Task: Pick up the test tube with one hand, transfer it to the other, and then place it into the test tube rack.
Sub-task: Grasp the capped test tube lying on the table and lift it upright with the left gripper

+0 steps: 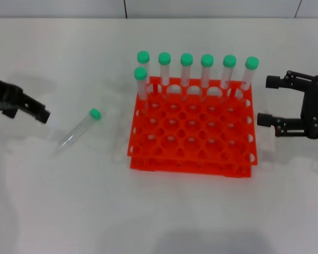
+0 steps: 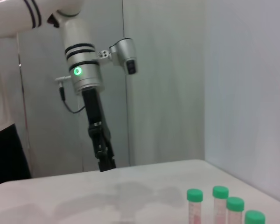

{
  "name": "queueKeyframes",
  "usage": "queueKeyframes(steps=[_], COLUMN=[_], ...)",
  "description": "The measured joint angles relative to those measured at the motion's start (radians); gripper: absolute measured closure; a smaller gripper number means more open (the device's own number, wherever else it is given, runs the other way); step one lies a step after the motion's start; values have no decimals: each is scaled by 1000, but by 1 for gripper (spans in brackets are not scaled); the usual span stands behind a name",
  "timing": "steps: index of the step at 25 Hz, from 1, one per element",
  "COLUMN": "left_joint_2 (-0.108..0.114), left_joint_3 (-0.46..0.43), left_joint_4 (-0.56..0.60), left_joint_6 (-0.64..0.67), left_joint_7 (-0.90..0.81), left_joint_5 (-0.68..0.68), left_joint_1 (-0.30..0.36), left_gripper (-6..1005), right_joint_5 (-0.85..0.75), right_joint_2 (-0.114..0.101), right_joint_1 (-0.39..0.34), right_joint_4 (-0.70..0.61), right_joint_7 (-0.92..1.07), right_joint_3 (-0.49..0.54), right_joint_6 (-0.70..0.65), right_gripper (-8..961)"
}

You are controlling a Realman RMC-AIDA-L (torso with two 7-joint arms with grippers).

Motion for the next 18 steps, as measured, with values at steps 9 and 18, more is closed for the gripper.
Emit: queueKeyframes(steps=[9, 18], left_joint_2=[-60, -76], left_joint_3=[177, 232], left_joint_4=[-66, -175], left_joint_6=[-114, -238], left_joint_7=[-16, 16], left_joint_5=[154, 162], left_joint_1=[-18, -44], left_gripper=[129, 287], right_joint_5=[-9, -9], right_joint_2=[-7, 3], right_joint_1=[13, 15], right_joint_4=[-3, -5], right_joint_7=[5, 12], right_joint_3=[-33, -33], right_joint_6=[23, 38], right_gripper=[126, 131])
